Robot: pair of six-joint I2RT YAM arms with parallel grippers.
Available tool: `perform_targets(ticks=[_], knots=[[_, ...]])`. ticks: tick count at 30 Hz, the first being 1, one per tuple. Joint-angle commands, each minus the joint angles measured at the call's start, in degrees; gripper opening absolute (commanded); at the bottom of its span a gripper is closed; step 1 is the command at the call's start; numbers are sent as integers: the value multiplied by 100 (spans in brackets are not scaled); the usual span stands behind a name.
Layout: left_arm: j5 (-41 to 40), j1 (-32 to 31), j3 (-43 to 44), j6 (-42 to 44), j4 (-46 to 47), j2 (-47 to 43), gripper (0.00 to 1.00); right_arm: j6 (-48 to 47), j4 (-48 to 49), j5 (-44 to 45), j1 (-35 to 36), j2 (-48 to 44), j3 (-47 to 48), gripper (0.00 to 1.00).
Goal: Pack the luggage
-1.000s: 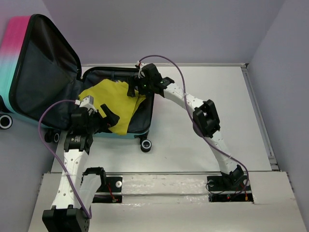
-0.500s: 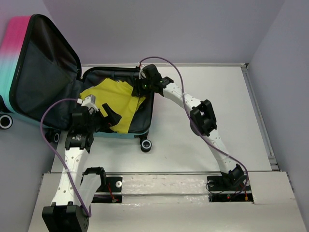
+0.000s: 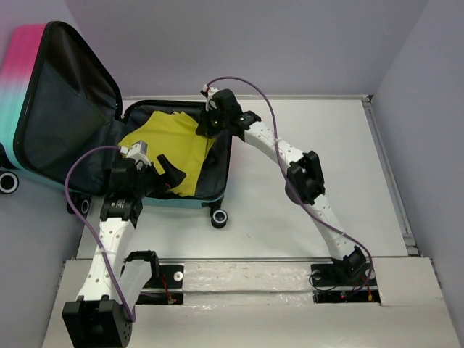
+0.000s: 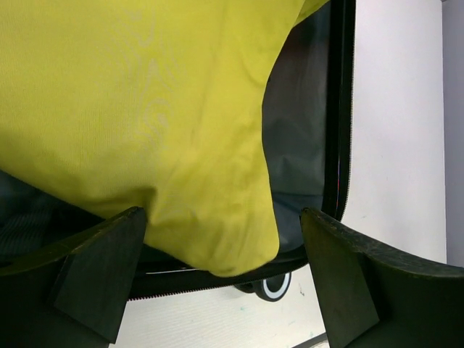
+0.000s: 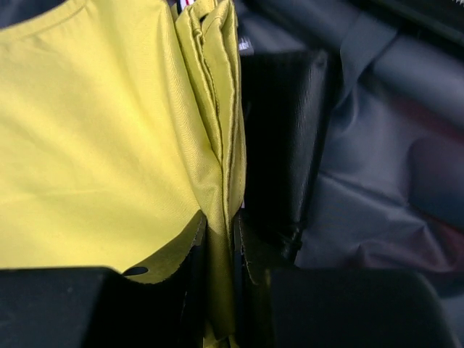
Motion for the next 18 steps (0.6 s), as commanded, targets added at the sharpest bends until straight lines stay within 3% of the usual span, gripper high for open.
perform_targets(ticks=[1, 5, 7, 8, 11, 13, 18], knots=[[164, -42, -54, -36, 299, -27, 99, -172, 1077, 40, -66, -333, 621, 7], [93, -34, -204, -168, 527, 26, 99, -251, 1368, -171, -66, -219, 638, 7], [14, -244, -204, -194, 563, 113, 99, -313, 1394, -180, -66, -149, 665, 19], [-108, -279, -160, -186, 545, 70, 99, -357, 1385, -249, -66, -157, 612, 40], [-758, -288, 224, -72, 257, -254, 99, -392, 1341, -242, -66, -410, 209, 91], [-1355, -289, 524, 16, 54, -483, 99, -410, 1341, -233, -66, -648, -48, 98], [-3250, -297, 1728, 412, -781, -1063, 99, -419, 1341, -373, -66, -1948, -977, 100]])
